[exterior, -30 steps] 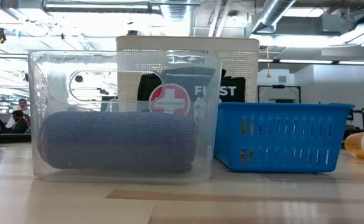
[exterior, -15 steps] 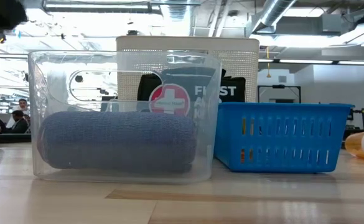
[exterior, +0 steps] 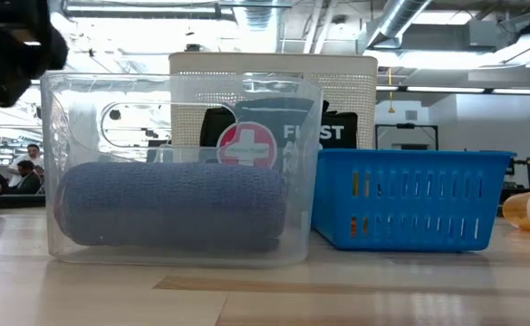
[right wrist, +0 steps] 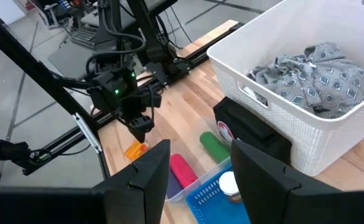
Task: Pick & place medical supplies in basket/bin
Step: Put the bottom orange pill bottle into the blue bin
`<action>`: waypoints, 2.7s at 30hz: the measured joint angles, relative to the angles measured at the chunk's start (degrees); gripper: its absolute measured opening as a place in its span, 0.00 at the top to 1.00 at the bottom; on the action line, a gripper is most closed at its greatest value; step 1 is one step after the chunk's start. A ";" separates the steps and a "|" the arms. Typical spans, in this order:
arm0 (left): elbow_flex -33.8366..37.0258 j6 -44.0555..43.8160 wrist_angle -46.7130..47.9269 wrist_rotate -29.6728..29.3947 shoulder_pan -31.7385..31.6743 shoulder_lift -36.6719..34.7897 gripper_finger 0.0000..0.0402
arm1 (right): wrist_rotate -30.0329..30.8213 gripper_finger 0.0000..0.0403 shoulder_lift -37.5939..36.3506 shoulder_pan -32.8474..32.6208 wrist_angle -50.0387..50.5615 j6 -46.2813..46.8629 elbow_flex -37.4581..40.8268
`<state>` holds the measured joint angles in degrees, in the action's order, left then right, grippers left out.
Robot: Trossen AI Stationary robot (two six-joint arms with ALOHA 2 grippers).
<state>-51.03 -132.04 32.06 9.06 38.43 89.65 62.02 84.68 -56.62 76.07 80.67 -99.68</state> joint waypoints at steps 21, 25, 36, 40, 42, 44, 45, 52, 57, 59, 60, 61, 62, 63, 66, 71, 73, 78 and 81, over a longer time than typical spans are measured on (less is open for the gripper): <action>4.01 -0.13 -6.48 0.43 -0.75 0.39 0.29 | -0.15 0.59 0.02 0.07 3.54 2.35 0.00; 4.01 -0.02 -6.99 1.08 -0.76 1.61 0.29 | -0.12 0.59 0.02 0.07 3.71 2.35 0.00; 3.98 -0.21 -11.65 1.85 -0.68 5.24 0.29 | -0.04 0.59 0.04 0.07 5.01 3.40 0.00; 3.98 -0.07 -11.01 1.44 -1.26 5.26 0.29 | -0.25 0.59 0.04 0.07 5.00 3.40 0.00; 3.98 -0.03 -10.83 1.40 -1.35 5.26 0.29 | -0.42 0.59 0.04 0.07 4.99 3.42 0.00; 3.98 -0.01 -10.72 1.40 -1.35 5.26 0.31 | -0.42 0.59 0.04 0.07 4.99 3.42 0.00; 3.98 0.01 -10.63 1.36 -1.35 5.26 0.32 | -0.42 0.59 0.04 0.07 4.99 3.46 0.00; 3.98 0.04 -10.61 1.72 -0.85 5.26 0.44 | -0.44 0.59 0.04 0.02 4.97 3.99 0.00; 3.98 0.06 -10.73 1.26 -0.85 5.26 0.51 | -0.44 0.59 0.04 0.02 4.97 3.99 0.00; 3.97 0.16 -10.74 0.64 -0.85 5.26 0.52 | -0.44 0.59 0.04 0.02 4.95 3.97 0.00; 3.95 0.58 -10.77 0.35 -0.85 5.25 0.52 | -0.46 0.59 0.04 0.02 4.94 3.99 0.00; 3.94 1.23 -10.80 0.24 -0.85 5.24 0.51 | -0.46 0.59 0.04 0.02 4.94 4.01 0.00; 3.94 1.88 -10.82 0.22 -0.85 5.24 0.51 | -0.46 0.59 0.04 0.02 4.94 4.05 0.00; 3.94 2.62 -10.89 0.16 -0.85 5.24 0.50 | -0.46 0.59 0.04 0.02 4.94 4.28 0.00; 3.96 4.37 -11.18 -0.58 -0.16 4.73 0.49 | -0.61 0.59 0.04 0.02 4.92 4.43 0.00; 3.98 8.22 -11.10 -4.02 0.92 0.79 0.51 | -0.66 0.59 0.04 0.02 4.77 4.89 0.00; 3.98 10.86 -11.58 -6.49 1.42 -1.62 0.51 | -0.68 0.59 0.04 0.02 4.73 4.89 0.00; 4.01 21.76 -15.57 -16.48 1.73 -8.97 0.49 | -0.66 0.59 0.04 0.02 4.88 4.91 0.00; 4.01 33.04 -22.08 -23.56 1.67 -12.46 0.48 | -0.67 0.59 0.04 0.02 4.70 5.12 0.00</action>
<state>-47.03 -99.00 9.99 -14.50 40.11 77.19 61.35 84.73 -56.60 80.77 85.79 -99.68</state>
